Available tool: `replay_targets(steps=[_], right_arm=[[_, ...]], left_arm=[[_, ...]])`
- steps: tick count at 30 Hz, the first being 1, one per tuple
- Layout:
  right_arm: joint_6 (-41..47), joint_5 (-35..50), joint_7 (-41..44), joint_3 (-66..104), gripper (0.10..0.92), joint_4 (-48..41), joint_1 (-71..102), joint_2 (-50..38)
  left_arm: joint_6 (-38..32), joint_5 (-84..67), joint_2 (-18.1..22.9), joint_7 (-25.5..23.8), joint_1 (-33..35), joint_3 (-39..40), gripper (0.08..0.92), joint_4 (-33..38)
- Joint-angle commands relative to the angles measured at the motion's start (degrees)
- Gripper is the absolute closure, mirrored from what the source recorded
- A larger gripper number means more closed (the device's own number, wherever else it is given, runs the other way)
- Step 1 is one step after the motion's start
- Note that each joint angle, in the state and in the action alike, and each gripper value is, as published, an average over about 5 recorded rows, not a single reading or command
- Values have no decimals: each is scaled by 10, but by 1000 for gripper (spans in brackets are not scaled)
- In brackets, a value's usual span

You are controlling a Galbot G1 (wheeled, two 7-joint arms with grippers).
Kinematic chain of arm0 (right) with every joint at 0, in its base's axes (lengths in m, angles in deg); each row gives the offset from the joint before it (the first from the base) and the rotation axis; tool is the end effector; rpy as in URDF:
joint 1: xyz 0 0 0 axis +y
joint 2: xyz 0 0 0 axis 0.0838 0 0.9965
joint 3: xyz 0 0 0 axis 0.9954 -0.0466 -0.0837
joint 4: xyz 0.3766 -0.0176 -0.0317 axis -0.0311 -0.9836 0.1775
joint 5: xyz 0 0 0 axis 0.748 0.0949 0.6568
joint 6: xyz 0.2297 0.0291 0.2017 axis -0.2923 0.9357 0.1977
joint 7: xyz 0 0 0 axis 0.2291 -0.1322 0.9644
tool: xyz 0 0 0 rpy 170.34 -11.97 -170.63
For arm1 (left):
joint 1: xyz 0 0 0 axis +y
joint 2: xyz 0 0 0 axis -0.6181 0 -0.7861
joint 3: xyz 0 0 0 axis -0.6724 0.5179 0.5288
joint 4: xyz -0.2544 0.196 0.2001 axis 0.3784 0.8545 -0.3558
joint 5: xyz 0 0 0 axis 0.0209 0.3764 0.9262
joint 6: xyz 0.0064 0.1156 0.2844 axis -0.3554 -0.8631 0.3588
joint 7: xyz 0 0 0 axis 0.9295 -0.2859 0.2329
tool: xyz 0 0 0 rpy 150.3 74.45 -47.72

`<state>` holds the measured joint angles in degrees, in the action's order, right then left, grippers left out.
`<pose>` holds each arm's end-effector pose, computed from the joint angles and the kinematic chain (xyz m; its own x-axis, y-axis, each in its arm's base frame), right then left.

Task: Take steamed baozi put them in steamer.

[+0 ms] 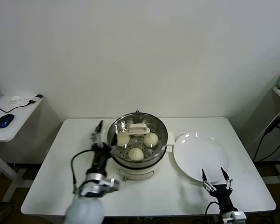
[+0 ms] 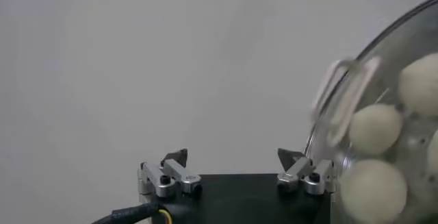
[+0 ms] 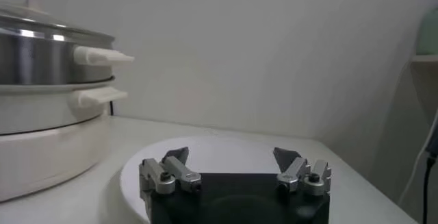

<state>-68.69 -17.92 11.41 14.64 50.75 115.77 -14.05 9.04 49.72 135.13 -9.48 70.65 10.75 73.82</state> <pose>0.1000 -0.1207 -0.4272 -0.9943 -0.0176 0.1051 -0.0296 0.9931 -0.1134 0.1679 -0.0074 -0.2952 -0.9953 0.0406 -0.0881 -0.0531 0.5329 0.8445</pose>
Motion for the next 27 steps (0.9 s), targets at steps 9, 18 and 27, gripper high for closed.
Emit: replay_targets(steps=[9, 18, 27], right_arm=[[-7, 0, 8, -9, 203, -11, -5, 11], [-7, 0, 10, -12, 203, -24, -13, 9], [-5, 2, 10, -14, 203, -28, -20, 6]], left_arm=[[-259, -651, -64, 36, 156, -175, 177, -153], [-264, -643, -45, 8, 156, -167, 177, -172], [-268, -631, -29, 1, 155, -161, 177, -171]])
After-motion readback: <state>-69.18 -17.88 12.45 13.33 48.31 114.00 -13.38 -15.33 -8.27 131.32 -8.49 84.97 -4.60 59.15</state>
